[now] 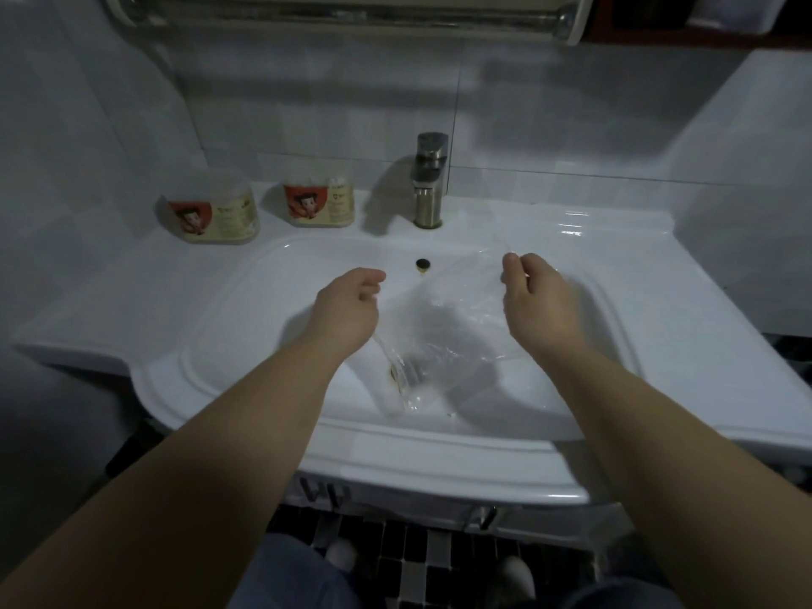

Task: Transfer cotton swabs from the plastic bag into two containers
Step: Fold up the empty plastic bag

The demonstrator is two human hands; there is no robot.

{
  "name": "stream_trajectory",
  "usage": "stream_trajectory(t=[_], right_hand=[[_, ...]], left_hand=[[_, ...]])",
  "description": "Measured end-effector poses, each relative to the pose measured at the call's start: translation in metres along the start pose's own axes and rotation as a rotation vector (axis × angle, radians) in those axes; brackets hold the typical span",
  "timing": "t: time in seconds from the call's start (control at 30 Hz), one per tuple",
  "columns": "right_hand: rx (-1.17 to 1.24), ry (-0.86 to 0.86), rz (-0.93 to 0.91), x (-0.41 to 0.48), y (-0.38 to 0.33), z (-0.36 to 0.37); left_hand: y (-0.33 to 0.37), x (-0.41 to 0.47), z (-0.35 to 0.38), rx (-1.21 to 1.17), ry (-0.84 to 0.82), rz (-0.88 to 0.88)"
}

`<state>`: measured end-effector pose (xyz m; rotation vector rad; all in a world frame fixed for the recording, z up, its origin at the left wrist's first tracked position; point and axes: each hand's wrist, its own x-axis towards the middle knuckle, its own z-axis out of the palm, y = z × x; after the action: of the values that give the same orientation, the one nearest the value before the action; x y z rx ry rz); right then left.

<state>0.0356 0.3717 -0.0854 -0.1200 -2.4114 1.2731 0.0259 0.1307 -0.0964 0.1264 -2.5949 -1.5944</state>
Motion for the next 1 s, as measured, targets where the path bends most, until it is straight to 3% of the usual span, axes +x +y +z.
stream_trajectory(t=[0.13,0.23,0.4,0.53,0.67,0.8,1.0], right_hand=[[-0.010,-0.090,-0.106,-0.005,-0.003,0.003],[-0.005,-0.142,-0.157,-0.008,-0.006,0.004],[-0.069,-0.087,0.030,-0.005,-0.003,0.003],[0.178,-0.243,0.219,-0.006,-0.007,-0.002],[0.217,-0.446,0.061,-0.007,-0.005,0.000],[0.225,-0.416,-0.074,-0.005,0.000,0.005],[-0.180,-0.330,-0.092,-0.002,0.003,0.002]], left_hand=[[0.007,-0.008,0.004,-0.010,-0.170,0.183],[0.010,-0.013,0.009,-0.040,-0.295,0.202],[0.011,-0.012,0.007,-0.024,-0.181,0.220],[0.009,-0.004,0.003,-0.196,-0.016,0.101],[0.010,-0.005,0.000,-0.218,-0.011,0.117],[0.016,-0.010,0.001,-0.194,-0.124,0.161],[0.012,-0.014,0.002,-0.094,-0.226,0.185]])
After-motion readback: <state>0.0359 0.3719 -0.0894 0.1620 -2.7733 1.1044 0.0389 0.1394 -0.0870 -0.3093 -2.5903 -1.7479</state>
